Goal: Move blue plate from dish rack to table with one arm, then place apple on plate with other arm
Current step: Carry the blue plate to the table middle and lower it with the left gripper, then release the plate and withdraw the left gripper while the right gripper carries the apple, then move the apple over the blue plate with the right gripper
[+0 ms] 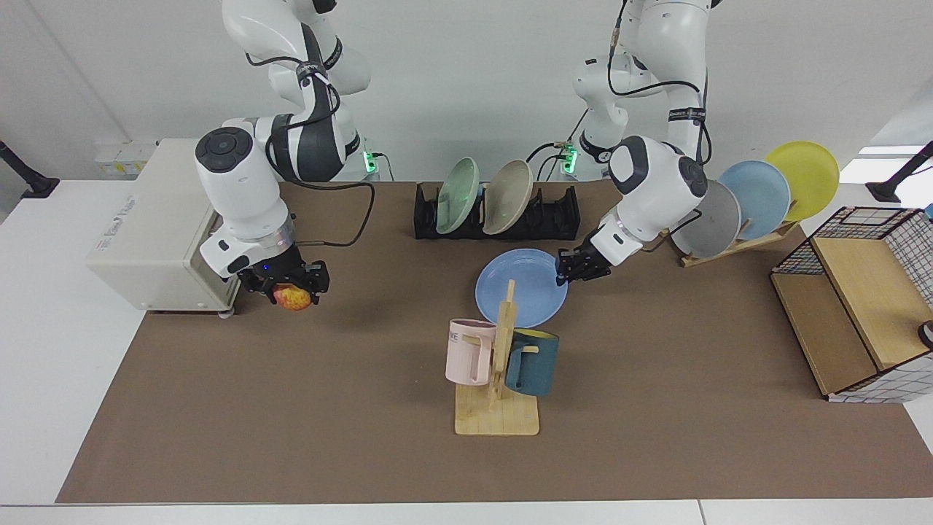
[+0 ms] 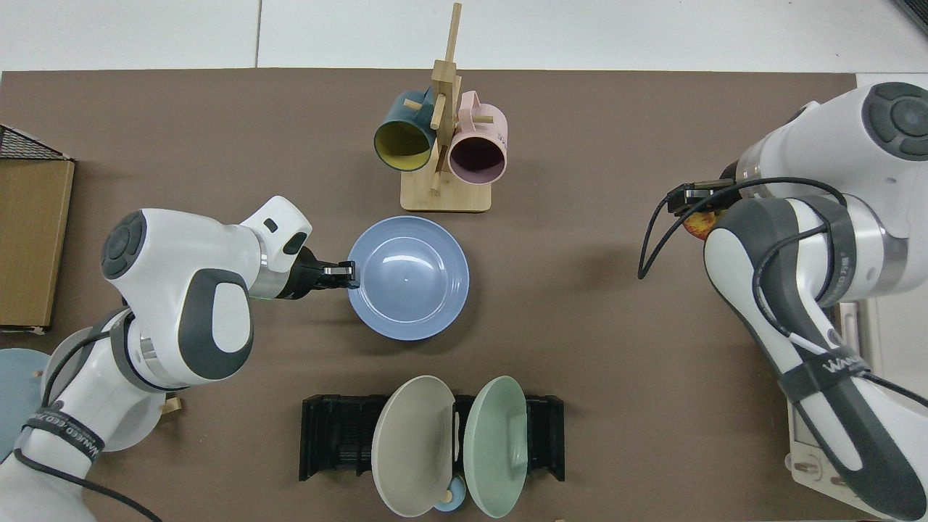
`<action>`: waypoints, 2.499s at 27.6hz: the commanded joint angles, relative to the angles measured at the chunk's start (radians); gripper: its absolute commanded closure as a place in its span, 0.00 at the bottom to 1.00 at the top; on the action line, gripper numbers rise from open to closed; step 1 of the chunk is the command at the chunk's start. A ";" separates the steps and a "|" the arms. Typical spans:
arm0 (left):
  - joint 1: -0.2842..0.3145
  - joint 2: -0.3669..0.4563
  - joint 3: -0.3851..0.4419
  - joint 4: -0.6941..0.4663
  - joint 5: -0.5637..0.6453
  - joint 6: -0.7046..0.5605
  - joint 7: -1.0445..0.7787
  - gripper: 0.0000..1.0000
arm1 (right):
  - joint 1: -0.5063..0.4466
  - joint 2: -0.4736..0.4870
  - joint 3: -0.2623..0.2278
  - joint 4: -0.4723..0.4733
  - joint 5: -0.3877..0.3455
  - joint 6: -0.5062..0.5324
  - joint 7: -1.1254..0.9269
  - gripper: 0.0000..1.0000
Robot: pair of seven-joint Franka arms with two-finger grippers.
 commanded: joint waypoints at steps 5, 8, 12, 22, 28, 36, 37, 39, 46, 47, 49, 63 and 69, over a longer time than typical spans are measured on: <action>-0.039 -0.001 0.006 -0.024 -0.022 0.053 0.013 0.70 | 0.002 -0.020 0.008 -0.017 0.005 -0.013 0.031 1.00; -0.041 -0.001 0.006 -0.021 -0.014 0.057 0.011 0.50 | 0.002 -0.020 0.008 -0.020 0.005 -0.012 0.031 1.00; -0.042 0.001 0.006 -0.015 -0.011 0.057 0.005 0.29 | 0.023 -0.023 0.008 -0.028 0.006 -0.007 0.054 1.00; -0.021 -0.033 0.026 0.046 0.144 -0.015 -0.051 0.08 | 0.072 -0.018 0.008 -0.045 0.006 0.022 0.137 1.00; -0.013 -0.071 0.058 0.180 0.369 -0.268 -0.117 0.08 | 0.137 0.019 0.008 -0.057 0.006 0.091 0.201 1.00; -0.013 -0.133 0.082 0.307 0.483 -0.531 -0.113 0.25 | 0.218 0.065 0.008 -0.052 0.010 0.134 0.309 1.00; -0.015 -0.133 0.088 0.331 0.494 -0.566 -0.108 0.25 | 0.232 0.069 0.008 -0.051 0.010 0.137 0.333 1.00; -0.016 -0.133 0.089 0.376 0.514 -0.618 -0.108 0.25 | 0.259 0.083 0.008 -0.042 0.011 0.137 0.372 1.00; -0.016 -0.142 0.097 0.460 0.529 -0.717 -0.107 0.21 | 0.339 0.126 0.007 0.006 0.008 0.117 0.473 1.00; -0.016 -0.143 0.094 0.477 0.538 -0.723 -0.107 0.21 | 0.350 0.131 0.007 0.007 0.006 0.119 0.488 1.00; -0.016 -0.143 0.089 0.502 0.563 -0.736 -0.105 0.15 | 0.367 0.144 0.007 0.024 0.005 0.113 0.521 1.00; -0.015 -0.154 0.109 0.502 0.558 -0.730 -0.085 0.00 | 0.482 0.207 0.008 0.112 0.005 0.090 0.695 1.00; -0.015 -0.154 0.111 0.503 0.557 -0.723 -0.087 0.00 | 0.520 0.232 0.010 0.118 0.003 0.102 0.769 1.00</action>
